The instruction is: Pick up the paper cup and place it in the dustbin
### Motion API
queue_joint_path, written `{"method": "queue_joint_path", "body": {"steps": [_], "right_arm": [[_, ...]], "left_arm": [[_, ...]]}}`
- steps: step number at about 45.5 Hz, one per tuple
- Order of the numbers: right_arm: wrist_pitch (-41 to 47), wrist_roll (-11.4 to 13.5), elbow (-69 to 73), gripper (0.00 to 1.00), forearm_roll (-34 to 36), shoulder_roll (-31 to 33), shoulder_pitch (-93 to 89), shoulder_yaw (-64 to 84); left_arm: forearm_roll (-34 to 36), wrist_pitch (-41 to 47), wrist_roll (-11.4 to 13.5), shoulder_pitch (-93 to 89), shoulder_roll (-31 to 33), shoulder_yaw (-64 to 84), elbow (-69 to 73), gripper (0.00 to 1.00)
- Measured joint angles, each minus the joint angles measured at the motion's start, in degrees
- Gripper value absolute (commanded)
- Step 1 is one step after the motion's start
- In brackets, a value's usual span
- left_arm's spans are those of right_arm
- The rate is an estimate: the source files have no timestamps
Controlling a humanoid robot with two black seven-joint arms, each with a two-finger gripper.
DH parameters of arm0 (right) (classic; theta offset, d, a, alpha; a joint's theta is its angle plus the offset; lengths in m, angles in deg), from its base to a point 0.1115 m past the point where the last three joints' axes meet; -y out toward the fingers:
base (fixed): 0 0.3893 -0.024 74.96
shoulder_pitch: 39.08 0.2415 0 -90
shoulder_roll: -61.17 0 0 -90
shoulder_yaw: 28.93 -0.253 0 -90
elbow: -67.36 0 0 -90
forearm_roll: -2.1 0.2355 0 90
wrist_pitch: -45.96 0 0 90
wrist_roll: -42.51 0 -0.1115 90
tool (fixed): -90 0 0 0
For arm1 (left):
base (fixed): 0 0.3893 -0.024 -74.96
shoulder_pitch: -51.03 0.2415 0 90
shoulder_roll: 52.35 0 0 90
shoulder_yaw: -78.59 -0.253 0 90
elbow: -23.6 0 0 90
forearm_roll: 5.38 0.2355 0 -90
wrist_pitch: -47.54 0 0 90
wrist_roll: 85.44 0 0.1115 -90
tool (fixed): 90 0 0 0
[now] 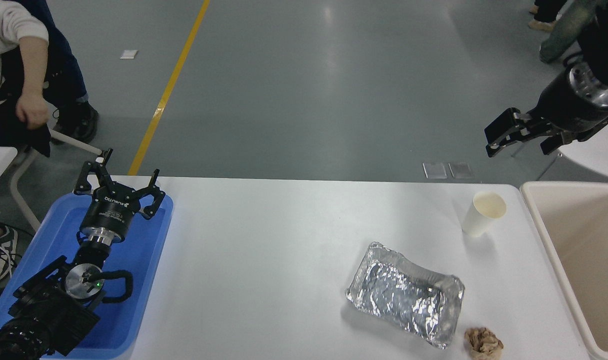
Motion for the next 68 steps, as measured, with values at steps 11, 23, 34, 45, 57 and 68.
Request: {"method": "queue_joint_path", "body": {"steps": [11, 23, 34, 45, 57, 68], "right_arm": [[-10.1, 0.1, -6.1, 1.0, 5.5, 0.0, -12.8, -1.3], [-14.2, 1.5, -16.4, 1.0, 7.5, -2.0, -25.1, -4.3], [-20.8, 5.4, -22.1, 1.0, 8.1, -3.6, -33.5, -6.9], [-27.8, 7.9, -23.9, 1.0, 9.6, -4.0, -38.3, -9.4], [-31.5, 8.7, -24.8, 1.0, 12.0, -3.8, -41.7, -10.6], [-35.0, 9.5, -25.3, 0.93, 12.6, -3.8, -44.3, -11.3]], "left_arm": [[0.0, 0.0, 0.0, 0.0, 0.0, 0.0, 0.0, 1.0], [0.0, 0.0, 0.1, 0.0, 0.1, 0.0, 0.0, 1.0], [0.0, 0.0, 0.1, 0.0, 0.1, 0.0, 0.0, 1.0], [0.0, 0.0, 0.0, 0.0, 0.1, 0.0, 0.0, 1.0], [0.0, 0.0, 0.0, 0.0, 0.2, 0.0, 0.0, 1.0], [0.0, 0.0, 0.1, 0.0, 0.2, 0.0, 0.0, 1.0]]}}
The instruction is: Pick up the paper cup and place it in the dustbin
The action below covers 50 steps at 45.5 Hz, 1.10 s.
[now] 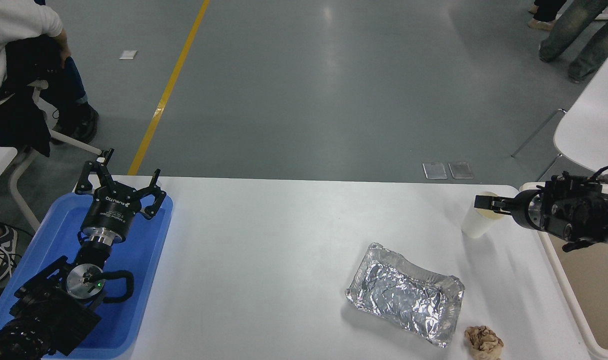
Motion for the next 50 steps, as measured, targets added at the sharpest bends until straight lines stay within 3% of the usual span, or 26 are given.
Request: {"method": "queue_joint_path", "body": {"steps": [3, 10, 14, 27, 50], "right_arm": [[-1.0, 0.6, 0.0, 0.79, 0.1, 0.0, -0.8, -0.7], [-2.4, 1.9, -0.1, 0.22, 0.3, 0.0, -1.9, -2.4], [-2.7, 3.1, -0.1, 0.01, 0.8, 0.1, -2.3, -3.2], [-2.7, 5.3, 0.5, 0.0, 5.4, 1.0, -2.7, -4.4], [-0.3, 5.8, 6.7, 0.0, 6.9, 4.2, 3.1, -4.3]], "left_arm": [[0.0, 0.0, 0.0, 0.0, 0.0, 0.0, 0.0, 1.0], [0.0, 0.0, 0.0, 0.0, -0.1, 0.0, 0.0, 1.0], [0.0, 0.0, 0.0, 0.0, -0.1, 0.0, 0.0, 1.0], [0.0, 0.0, 0.0, 0.0, -0.1, 0.0, 0.0, 1.0], [0.0, 0.0, 0.0, 0.0, 0.0, 0.0, 0.0, 1.0]]}}
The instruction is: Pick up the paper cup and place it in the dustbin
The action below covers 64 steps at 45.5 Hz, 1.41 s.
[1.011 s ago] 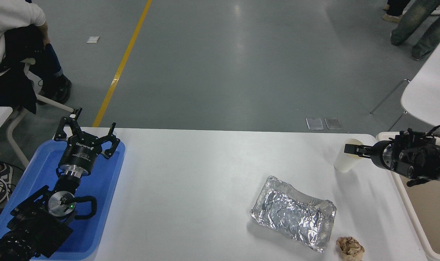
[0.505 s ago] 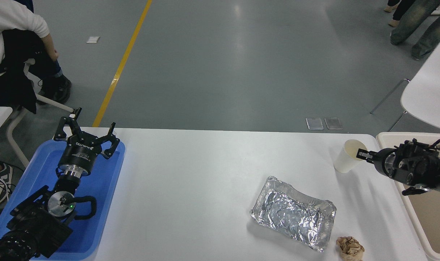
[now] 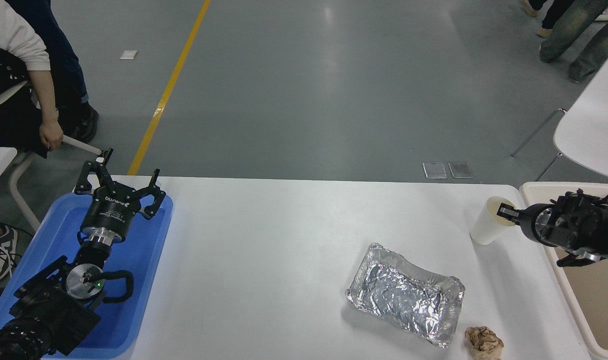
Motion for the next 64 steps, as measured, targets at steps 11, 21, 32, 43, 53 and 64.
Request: {"method": "queue_joint_path", "body": {"steps": [11, 21, 32, 43, 53, 64], "right_arm": [[5.0, 0.0, 10.2, 0.0, -0.1, 3.3, 12.0, 5.0], [12.6, -0.2, 20.3, 0.0, -2.3, 5.4, 27.7, 12.1], [24.1, -0.4, 27.4, 0.0, -7.0, 6.6, 44.3, 17.2], [35.2, -0.5, 30.5, 0.0, -10.9, 7.7, 58.0, 19.6], [40.5, -0.5, 32.8, 0.0, -12.8, 8.9, 68.1, 20.4], [43.2, -0.3, 34.0, 0.0, -14.9, 9.7, 73.3, 21.2]], "left_arm": [[0.0, 0.0, -0.1, 0.0, 0.0, 0.0, 0.0, 1.0], [0.0, -0.1, -0.1, 0.0, 0.0, 0.0, 0.0, 1.0], [0.0, -0.1, -0.1, 0.0, 0.0, 0.0, 0.0, 1.0], [0.0, -0.1, -0.1, 0.0, 0.0, 0.0, 0.0, 1.0], [0.0, -0.1, -0.1, 0.0, 0.0, 0.0, 0.0, 1.0], [0.0, 0.0, -0.1, 0.0, 0.0, 0.0, 0.0, 1.0]]}}
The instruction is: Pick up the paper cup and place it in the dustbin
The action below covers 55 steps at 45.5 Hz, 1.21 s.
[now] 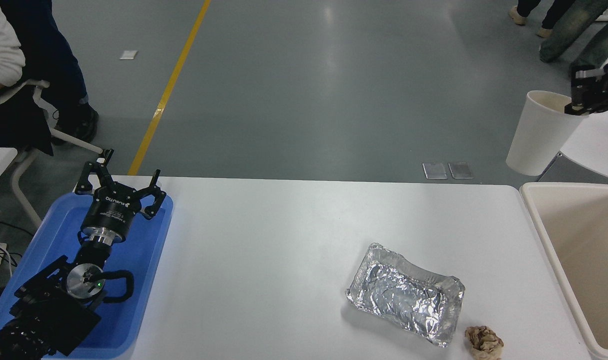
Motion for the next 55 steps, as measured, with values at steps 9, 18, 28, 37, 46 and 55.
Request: {"method": "queue_joint_path", "body": {"steps": [9, 18, 28, 37, 46, 55], "right_arm": [[0.2, 0.1, -0.1, 0.0, -0.7, 2.1, 1.2, 2.8], [-0.1, 0.1, -2.6, 0.0, -1.1, 6.2, 1.5, 8.9], [-0.3, 0.1, -7.6, 0.0, -2.2, 13.8, -0.2, 14.3], [-2.1, 0.1, -17.1, 0.0, -3.7, 21.1, -11.4, 10.2], [-8.6, 0.2, -27.5, 0.0, -4.4, 24.9, -34.3, -6.2], [-15.0, 0.2, -37.3, 0.0, -4.6, 24.4, -58.0, -24.4]], "left_arm": [[0.0, 0.0, 0.0, 0.0, 0.0, 0.0, 0.0, 1.0], [0.0, 0.0, 0.1, 0.0, 0.0, 0.0, 0.0, 1.0], [0.0, 0.1, 0.1, 0.1, -0.1, 0.0, 0.0, 1.0], [-0.1, 0.1, 0.2, 0.2, -0.2, 0.0, 0.0, 1.0], [-0.1, 0.1, 0.2, 0.2, -0.2, 0.0, 0.0, 1.0], [-0.1, 0.1, 0.2, 0.2, -0.2, 0.0, 0.0, 1.0]]}}
